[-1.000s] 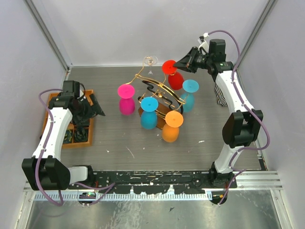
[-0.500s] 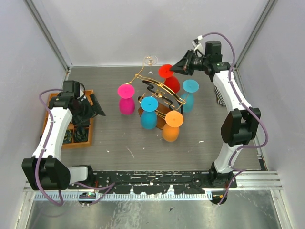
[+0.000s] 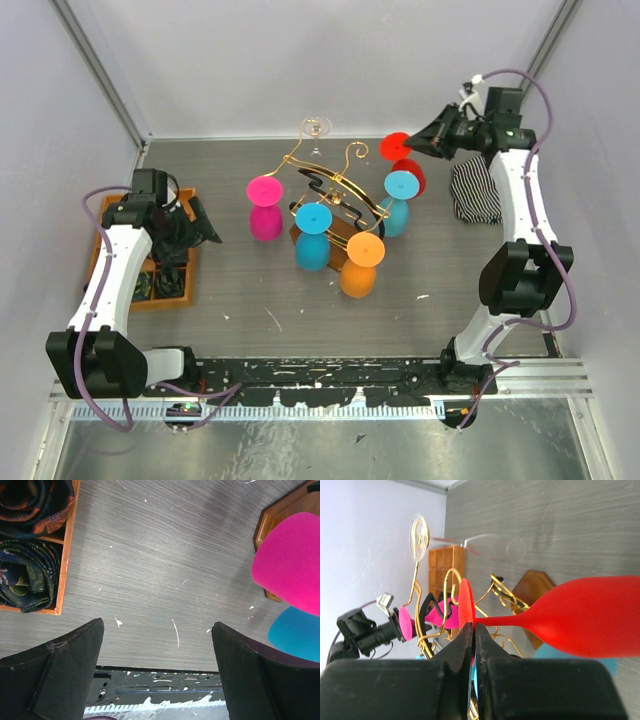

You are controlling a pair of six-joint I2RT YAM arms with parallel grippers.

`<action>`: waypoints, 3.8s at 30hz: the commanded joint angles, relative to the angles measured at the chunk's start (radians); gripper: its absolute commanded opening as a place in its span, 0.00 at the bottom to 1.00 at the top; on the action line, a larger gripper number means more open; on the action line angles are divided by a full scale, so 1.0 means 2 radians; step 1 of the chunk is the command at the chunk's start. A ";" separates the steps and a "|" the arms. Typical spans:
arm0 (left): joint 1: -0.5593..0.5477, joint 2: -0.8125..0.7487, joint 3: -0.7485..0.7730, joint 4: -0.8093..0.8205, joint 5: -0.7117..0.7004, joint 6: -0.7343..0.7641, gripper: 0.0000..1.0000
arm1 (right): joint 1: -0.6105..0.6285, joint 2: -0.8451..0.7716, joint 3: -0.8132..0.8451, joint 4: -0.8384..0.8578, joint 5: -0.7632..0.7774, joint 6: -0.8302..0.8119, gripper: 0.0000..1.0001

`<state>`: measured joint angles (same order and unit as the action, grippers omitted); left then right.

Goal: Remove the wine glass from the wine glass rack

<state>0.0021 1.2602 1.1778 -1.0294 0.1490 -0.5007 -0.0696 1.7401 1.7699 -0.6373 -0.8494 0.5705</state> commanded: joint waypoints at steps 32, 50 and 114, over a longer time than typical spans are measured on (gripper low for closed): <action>0.000 0.044 0.004 0.011 0.034 0.017 0.96 | 0.102 0.341 0.211 0.282 0.804 -0.583 0.01; 0.000 0.092 0.004 0.037 0.065 0.018 0.96 | 0.087 0.408 0.165 0.374 0.795 -0.656 0.01; 0.000 0.116 0.000 0.057 0.089 0.023 0.96 | 0.159 0.359 0.012 0.217 0.707 -0.609 0.73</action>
<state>0.0021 1.4845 1.1564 -0.9314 0.3061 -0.4648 0.2382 2.4577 1.9049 -0.0868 0.5430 -0.6533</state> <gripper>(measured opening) 0.962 0.724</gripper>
